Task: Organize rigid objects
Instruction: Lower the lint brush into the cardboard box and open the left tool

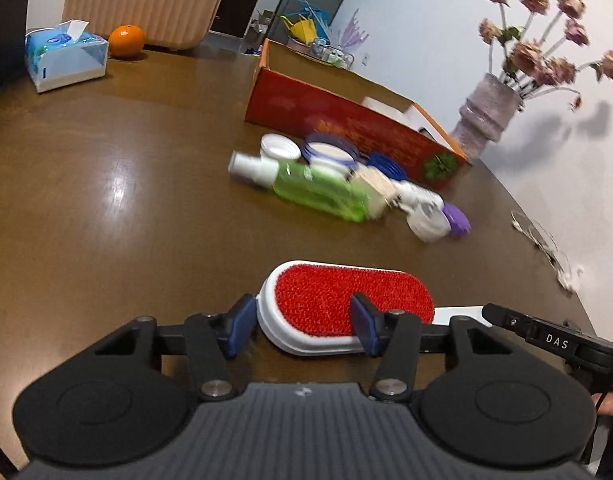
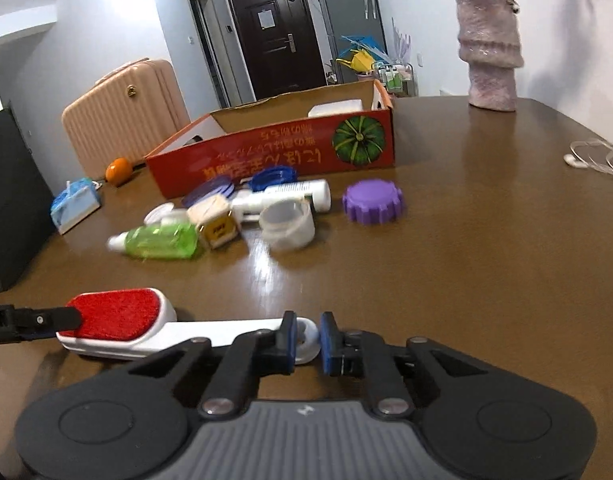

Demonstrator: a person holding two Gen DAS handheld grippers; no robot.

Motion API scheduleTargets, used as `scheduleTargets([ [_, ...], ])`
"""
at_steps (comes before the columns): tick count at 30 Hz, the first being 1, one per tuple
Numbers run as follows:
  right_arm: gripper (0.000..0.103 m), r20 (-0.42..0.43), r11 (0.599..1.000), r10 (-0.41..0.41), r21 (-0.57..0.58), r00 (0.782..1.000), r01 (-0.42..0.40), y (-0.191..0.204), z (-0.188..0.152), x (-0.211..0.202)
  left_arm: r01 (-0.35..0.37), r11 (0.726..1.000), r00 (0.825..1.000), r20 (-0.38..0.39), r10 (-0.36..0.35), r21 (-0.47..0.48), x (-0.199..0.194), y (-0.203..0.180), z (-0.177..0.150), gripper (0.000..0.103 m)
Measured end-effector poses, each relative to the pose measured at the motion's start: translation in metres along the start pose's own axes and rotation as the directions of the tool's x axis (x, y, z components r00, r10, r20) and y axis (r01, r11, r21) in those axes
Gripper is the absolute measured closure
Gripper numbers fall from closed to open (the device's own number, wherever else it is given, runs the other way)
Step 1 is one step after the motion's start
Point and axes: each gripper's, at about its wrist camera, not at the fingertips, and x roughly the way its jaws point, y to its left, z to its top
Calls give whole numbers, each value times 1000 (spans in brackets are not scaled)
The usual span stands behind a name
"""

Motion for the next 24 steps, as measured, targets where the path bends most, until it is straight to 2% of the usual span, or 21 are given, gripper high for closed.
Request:
scheduleTargets([
  [6, 91, 15, 1000, -7, 2, 1000, 7, 1, -30, -40, 3, 999, 1000, 22, -5, 49, -27, -16, -22, 51],
  [13, 91, 80, 1000, -4, 7, 997, 4, -2, -29, -68, 14, 997, 998, 65, -18, 71, -41, -30, -18, 51],
  [16, 91, 106, 1000, 2, -4, 994, -1, -4, -13, -68, 23, 996, 995, 92, -31, 85, -35, -36, 9, 51],
  [19, 91, 153, 999, -4, -35, 988, 9, -3, 20, -61, 27, 994, 989, 142, -42, 106, -27, -44, 48, 51],
  [22, 91, 199, 998, 5, -55, 980, 6, -4, 72, -45, 27, 990, 977, 206, -56, 142, -9, -51, 106, 51],
  [24, 91, 210, 999, 22, -35, 977, -15, -9, 111, -26, 26, 991, 977, 208, -54, 134, 11, -51, 145, 51],
])
